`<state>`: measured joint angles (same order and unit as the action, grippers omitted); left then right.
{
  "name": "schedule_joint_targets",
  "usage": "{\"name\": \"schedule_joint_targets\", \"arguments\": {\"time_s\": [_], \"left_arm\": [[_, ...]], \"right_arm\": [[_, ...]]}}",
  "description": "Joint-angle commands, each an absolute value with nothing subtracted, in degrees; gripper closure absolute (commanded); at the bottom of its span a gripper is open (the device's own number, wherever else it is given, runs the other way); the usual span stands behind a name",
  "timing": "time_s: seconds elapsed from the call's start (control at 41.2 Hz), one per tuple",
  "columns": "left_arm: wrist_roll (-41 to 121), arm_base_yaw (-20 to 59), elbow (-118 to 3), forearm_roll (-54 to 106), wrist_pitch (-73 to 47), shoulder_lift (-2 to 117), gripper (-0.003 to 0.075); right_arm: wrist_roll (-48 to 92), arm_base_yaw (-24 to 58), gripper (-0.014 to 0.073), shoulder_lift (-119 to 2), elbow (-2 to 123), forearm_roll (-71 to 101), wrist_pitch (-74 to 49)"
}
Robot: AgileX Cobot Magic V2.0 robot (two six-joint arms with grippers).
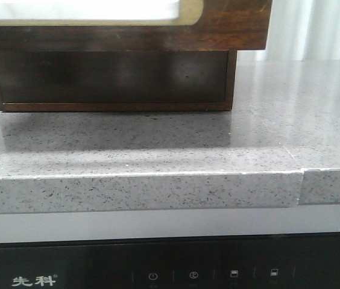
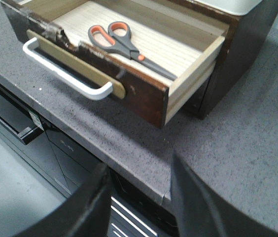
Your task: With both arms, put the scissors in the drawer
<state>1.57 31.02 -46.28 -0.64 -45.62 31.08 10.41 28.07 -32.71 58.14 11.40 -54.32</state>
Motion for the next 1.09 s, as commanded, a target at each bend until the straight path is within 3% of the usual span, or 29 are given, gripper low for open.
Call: {"name": "schedule_joint_targets", "arguments": {"time_s": [0.0, 0.315, 0.388, 0.509, 0.728, 0.849, 1.067], "left_arm": [[0.98, 31.53, -48.01, -0.60, -40.84, 31.36, 0.0230], [0.98, 31.53, -48.01, -0.60, -40.74, 31.36, 0.0230], [0.98, 31.53, -48.01, -0.50, -40.74, 31.36, 0.0249], [0.98, 31.53, -48.01, -0.50, -40.74, 31.36, 0.0362], [0.98, 31.53, -48.01, -0.50, -40.74, 31.36, 0.0636], [0.98, 31.53, -48.01, -0.50, -40.62, 31.36, 0.0740], [0.98, 31.53, -48.01, -0.50, -40.62, 31.36, 0.0741]], "right_arm": [[10.49, 28.08, 0.0270, -29.46, 56.44, 11.48, -49.30], [10.49, 28.08, 0.0274, -26.84, 54.66, 11.48, -49.43], [10.49, 28.08, 0.0308, -26.84, 54.66, 11.48, -49.49], [10.49, 28.08, 0.0459, -26.84, 54.66, 11.48, -49.49], [10.49, 28.08, 0.0704, -26.84, 54.66, 11.48, -49.49], [10.49, 28.08, 0.0711, -26.84, 54.66, 11.48, -49.20], [10.49, 28.08, 0.0711, -26.84, 54.66, 11.48, -48.98]]}}
